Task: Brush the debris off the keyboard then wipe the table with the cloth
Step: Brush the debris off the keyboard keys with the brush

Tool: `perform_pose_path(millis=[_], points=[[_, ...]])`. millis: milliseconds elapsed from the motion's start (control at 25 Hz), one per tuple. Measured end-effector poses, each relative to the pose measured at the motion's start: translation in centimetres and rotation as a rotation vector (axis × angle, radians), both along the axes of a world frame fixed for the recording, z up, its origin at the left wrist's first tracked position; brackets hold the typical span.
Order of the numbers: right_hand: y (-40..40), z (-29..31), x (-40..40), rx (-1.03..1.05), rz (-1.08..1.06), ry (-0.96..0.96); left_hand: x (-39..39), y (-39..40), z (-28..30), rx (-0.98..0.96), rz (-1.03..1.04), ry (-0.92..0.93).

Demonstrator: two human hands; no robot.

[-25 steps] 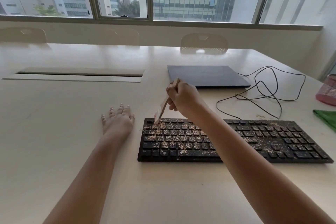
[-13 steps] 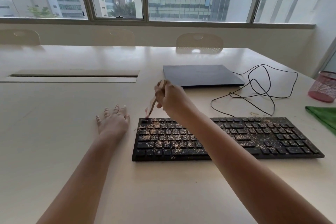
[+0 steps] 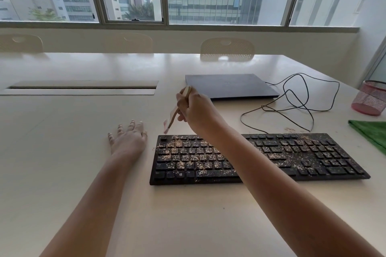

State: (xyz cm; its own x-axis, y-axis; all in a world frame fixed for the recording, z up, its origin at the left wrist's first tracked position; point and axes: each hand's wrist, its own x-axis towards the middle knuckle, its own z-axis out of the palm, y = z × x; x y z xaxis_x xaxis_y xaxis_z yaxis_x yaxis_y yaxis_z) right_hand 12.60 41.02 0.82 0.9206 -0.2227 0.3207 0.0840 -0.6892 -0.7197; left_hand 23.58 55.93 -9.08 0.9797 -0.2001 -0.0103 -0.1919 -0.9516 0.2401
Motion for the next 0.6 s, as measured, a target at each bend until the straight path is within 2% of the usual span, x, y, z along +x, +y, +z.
perform_pose_path(millis=[160,320,440,600], points=[[0.51,-0.45,-0.21,-0.054,0.062,0.055,0.11,-0.01,0.07,0.000,-0.003,-0.011],[0.29,0.03,-0.26,-0.044,0.024,0.001,0.09,-0.16,-0.13,0.000,0.002,-0.006],[0.64,-0.42,-0.30,-0.072,0.075,0.044,0.19,-0.09,-0.09,-0.006,0.003,-0.003],[-0.28,0.34,-0.23,-0.022,0.002,0.039,0.03,-0.09,-0.01,-0.015,0.002,-0.010]])
